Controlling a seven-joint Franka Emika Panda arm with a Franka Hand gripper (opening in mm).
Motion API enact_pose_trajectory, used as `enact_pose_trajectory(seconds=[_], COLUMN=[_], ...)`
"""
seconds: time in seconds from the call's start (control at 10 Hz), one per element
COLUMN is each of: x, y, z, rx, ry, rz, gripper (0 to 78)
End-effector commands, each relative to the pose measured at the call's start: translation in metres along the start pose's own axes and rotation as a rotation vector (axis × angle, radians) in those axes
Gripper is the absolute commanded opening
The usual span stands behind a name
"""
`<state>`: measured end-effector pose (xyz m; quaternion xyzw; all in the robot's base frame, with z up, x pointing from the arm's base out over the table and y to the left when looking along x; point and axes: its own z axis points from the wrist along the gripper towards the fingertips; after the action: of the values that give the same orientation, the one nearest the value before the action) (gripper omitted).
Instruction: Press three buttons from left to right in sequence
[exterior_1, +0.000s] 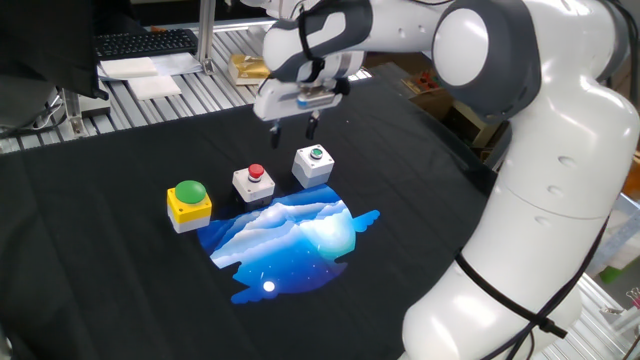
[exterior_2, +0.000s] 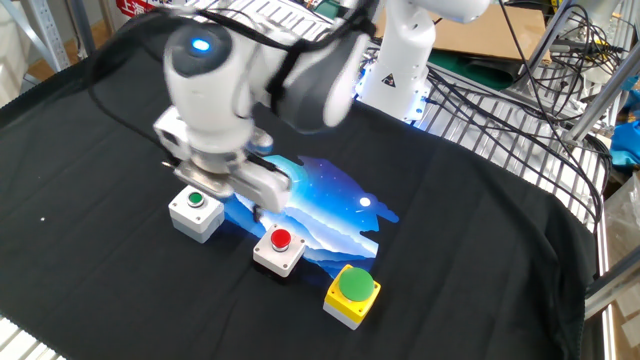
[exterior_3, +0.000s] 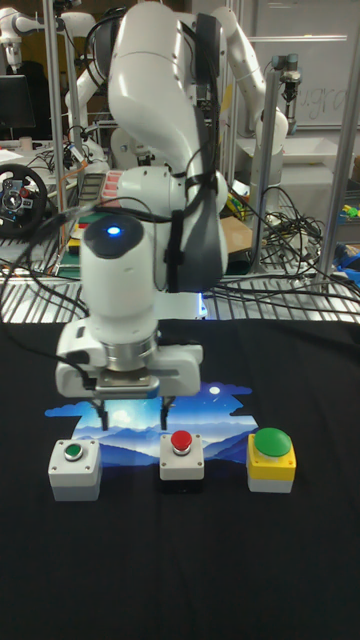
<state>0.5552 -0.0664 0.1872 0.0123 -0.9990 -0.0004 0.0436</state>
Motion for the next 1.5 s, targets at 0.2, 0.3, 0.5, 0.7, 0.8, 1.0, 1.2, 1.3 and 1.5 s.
enact_pose_trajectory(seconds=[0.2, 0.3, 0.5, 0.7, 0.8, 1.0, 1.2, 1.3, 1.5], x=[0.011, 0.011, 0.011, 0.008, 0.008, 0.005, 0.002, 0.002, 0.002], y=[0.029, 0.029, 0.029, 0.031, 0.031, 0.035, 0.034, 0.034, 0.034], z=[0.009, 0.011, 0.016, 0.021, 0.021, 0.018, 0.02, 0.021, 0.028], rx=[-0.003, 0.001, 0.003, -0.001, -0.001, -0.001, -0.001, -0.001, -0.002], ry=[-0.019, -0.026, -0.036, -0.041, -0.041, -0.038, -0.037, -0.037, -0.038], rz=[0.051, 0.064, 0.076, 0.072, 0.072, 0.071, 0.065, 0.064, 0.066], gripper=[77.5, 77.5, 77.5, 77.5, 77.5, 77.5, 77.5, 77.5, 77.5])
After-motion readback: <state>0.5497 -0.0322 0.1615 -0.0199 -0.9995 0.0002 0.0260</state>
